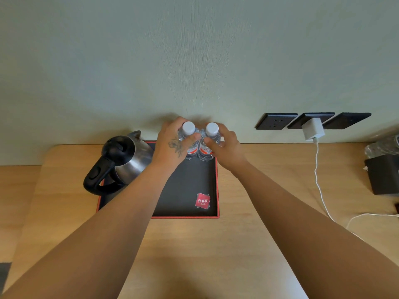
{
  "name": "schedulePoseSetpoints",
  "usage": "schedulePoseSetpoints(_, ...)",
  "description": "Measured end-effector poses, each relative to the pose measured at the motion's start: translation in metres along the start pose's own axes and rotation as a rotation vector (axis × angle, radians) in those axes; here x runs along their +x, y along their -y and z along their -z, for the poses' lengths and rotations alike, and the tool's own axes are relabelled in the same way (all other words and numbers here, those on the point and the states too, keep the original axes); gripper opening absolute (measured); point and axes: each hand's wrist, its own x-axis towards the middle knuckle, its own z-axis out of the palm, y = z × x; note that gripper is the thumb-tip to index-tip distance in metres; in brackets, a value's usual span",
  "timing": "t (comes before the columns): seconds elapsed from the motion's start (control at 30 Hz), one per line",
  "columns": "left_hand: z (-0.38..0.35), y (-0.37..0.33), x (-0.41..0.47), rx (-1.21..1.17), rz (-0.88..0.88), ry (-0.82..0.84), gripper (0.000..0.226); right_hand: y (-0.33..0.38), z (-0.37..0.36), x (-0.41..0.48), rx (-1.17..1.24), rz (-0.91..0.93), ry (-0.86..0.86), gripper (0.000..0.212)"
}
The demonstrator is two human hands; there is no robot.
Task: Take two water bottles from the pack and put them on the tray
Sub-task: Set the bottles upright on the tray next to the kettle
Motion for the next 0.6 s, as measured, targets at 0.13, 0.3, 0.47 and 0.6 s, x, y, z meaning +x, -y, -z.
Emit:
schedulePoseSetpoints(0.13, -0.001, 0.004, 0.000, 0.031, -0.006, 0.003, 0.033, -0.003, 0.003, 0.001, 0.010, 0.025, 0.014, 0.048)
schedulePoseSetpoints(0.3, -0.005, 0.020, -0.007, -0.049, -0.020, 0.029, 0.056, -0.010, 0.002, -0.003, 0.130, 0.020, 0.011, 0.062)
schedulePoseSetpoints(0.47, -0.009, 0.048, -0.024, -0.336, 0.259, 0.017, 0.104, -0.035, -0.003, -0.008, 0.242, -0.212, -0.011, 0.094)
schedulePoseSetpoints(0.6, -0.022, 0.068, -0.030, -0.433, 0.481, 0.073, 0.105, -0.056, -0.020, -0.007, 0.429, -0.423, 0.081, 0.090)
